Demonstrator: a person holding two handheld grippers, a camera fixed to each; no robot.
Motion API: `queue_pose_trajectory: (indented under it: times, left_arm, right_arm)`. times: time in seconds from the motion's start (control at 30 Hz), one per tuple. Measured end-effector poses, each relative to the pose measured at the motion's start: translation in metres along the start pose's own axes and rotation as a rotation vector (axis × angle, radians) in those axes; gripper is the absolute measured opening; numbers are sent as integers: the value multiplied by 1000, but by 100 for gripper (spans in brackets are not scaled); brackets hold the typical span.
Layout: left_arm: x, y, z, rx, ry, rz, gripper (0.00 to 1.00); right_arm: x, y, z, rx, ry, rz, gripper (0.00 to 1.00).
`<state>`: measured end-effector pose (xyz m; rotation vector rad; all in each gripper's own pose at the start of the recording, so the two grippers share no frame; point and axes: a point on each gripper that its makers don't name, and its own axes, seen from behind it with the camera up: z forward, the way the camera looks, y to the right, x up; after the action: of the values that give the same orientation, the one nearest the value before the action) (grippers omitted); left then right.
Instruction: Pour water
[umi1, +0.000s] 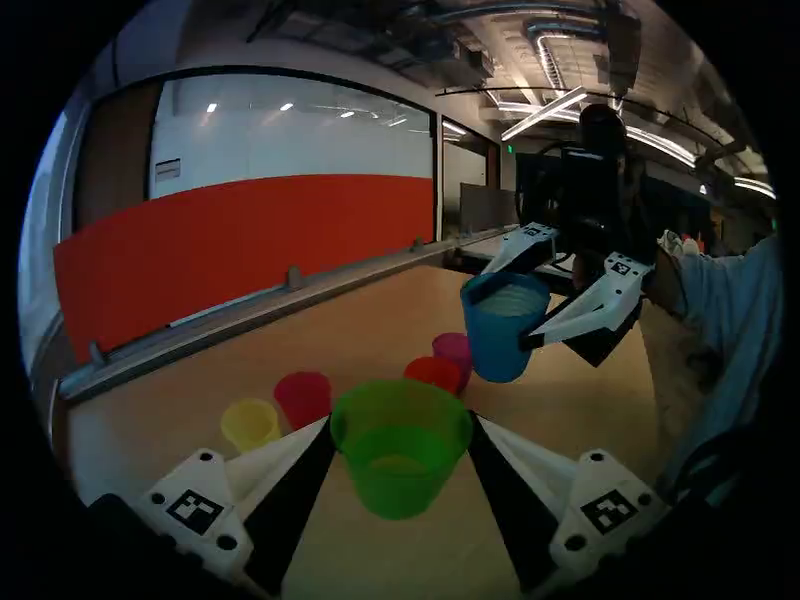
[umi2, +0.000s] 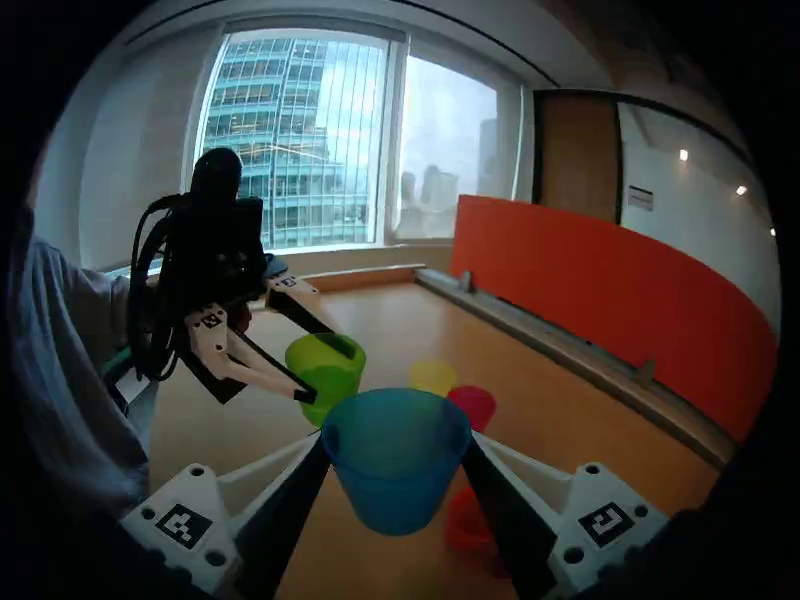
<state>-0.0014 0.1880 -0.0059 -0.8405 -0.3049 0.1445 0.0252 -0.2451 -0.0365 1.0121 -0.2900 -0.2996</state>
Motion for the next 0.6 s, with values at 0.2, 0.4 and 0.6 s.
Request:
queue_pose_trajectory:
  times: [0.2, 0.4, 0.6]
  left_arm:
    - [-16, -1, 8, 0, -51, 18, 89]
    - [-31, 0, 14, -8, -93, 27, 89]
    - [-43, 1, 19, -17, -129, 36, 89]
  right_arm:
    - [-19, -1, 11, 17, -41, 1, 92]
    - [-39, -5, 20, 42, -96, -9, 92]
    - [-56, -8, 28, 61, -135, -8, 92]
